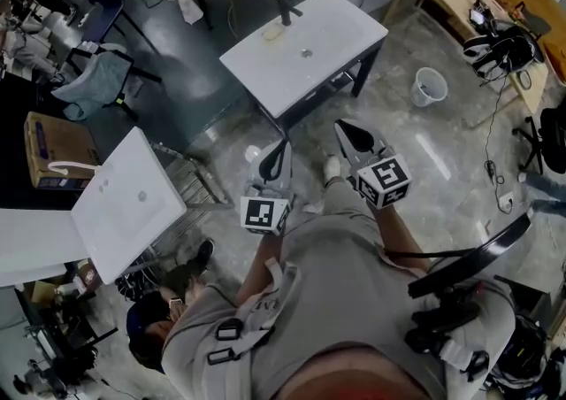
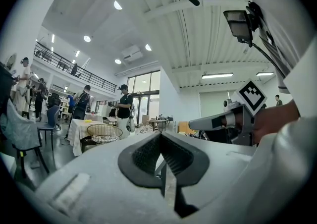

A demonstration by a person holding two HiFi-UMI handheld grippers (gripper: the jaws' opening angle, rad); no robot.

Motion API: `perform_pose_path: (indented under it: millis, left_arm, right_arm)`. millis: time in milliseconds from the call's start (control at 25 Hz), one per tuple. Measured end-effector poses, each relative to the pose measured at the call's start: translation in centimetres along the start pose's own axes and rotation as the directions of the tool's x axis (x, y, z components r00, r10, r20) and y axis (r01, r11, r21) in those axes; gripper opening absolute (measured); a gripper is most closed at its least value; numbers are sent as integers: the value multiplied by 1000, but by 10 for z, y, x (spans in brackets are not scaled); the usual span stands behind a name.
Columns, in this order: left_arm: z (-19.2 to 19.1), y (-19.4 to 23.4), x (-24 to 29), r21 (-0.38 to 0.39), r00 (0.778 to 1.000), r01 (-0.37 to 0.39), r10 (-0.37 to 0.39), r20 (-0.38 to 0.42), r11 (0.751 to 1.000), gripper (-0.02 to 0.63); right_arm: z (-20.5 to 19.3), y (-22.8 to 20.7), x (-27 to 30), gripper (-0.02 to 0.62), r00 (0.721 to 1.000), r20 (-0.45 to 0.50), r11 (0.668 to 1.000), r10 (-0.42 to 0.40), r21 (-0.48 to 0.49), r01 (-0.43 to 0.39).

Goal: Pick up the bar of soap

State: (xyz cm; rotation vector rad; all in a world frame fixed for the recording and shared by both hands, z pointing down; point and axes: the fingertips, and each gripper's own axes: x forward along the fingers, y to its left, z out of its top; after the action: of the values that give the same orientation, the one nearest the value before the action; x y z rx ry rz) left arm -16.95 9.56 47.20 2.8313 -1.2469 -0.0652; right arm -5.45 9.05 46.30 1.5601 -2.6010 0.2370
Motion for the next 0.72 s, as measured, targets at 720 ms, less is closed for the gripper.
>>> perform_pose_path:
  millis: [720]
  left_arm:
    - [5,65,83,-1,995,-96,96,27,995,-9]
  right_arm:
    - [21,-60,99,2,995,29,995,96,-12,-96]
